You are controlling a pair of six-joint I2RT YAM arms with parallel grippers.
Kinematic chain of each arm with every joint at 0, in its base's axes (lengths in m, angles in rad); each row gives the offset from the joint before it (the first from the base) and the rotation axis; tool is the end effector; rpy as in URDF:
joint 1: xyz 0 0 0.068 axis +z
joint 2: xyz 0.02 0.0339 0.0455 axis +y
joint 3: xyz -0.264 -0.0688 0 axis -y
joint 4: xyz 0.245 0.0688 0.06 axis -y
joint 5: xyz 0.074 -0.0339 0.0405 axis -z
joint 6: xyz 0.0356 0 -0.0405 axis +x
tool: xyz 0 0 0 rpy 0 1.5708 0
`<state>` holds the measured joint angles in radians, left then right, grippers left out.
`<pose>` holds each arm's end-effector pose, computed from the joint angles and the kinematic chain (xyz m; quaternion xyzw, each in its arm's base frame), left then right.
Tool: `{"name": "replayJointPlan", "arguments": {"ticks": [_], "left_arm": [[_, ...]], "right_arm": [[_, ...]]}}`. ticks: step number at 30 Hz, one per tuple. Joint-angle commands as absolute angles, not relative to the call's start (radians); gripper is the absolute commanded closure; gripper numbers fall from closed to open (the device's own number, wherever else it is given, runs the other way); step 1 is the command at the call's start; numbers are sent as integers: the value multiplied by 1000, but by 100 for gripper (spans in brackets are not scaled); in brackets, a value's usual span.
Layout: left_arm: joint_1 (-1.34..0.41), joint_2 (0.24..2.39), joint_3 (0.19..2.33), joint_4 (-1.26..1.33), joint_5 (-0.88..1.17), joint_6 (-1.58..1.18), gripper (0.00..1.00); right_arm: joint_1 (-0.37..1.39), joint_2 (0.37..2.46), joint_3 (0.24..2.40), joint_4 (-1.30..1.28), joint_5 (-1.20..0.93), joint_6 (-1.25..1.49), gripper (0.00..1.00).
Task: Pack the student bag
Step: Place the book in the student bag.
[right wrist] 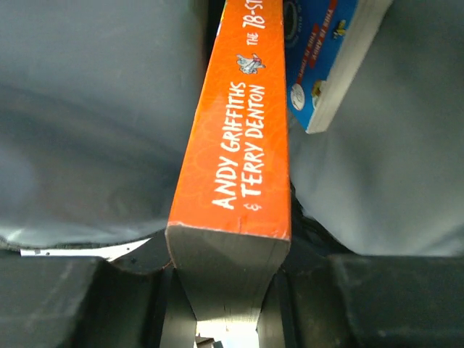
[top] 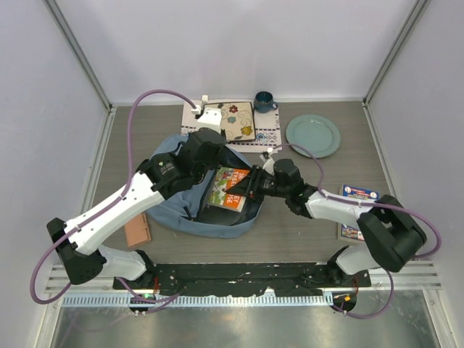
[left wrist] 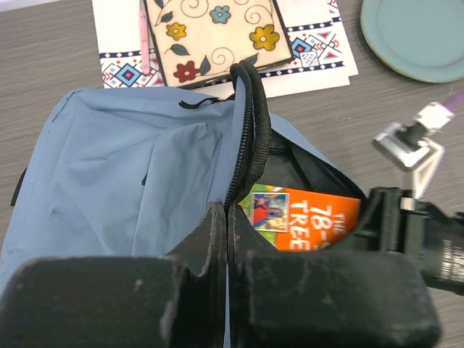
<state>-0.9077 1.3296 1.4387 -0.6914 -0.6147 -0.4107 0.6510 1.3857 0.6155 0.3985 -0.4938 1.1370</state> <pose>0.1886 -0.2081 0.3995 0.0673 0.8486 -0.0664 0.5205 0.2182 0.1875 0.2072 0.0588 0.8102 0.5529 0.1854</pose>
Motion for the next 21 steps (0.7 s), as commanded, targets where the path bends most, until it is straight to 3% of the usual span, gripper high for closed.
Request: {"name": "replayJointPlan", "arguments": {"ticks": [1,9,18,21], "left_arm": [[-905,1276,1465,-577,-617,-400,100],[-905,1267,1457,-565,-581,-399,100],[-905,1261,1447,-563,-572,-388,100],[-905,1256,1434,-560,-574,-387,100]], "right_arm": [[692,1475,727,692,-480,1216,99],[741,1706,879,775,-393,1239,98],[837,1939,1072,657,-226,1195,89],[871,1968,1069,628,-160,1195,79]]}}
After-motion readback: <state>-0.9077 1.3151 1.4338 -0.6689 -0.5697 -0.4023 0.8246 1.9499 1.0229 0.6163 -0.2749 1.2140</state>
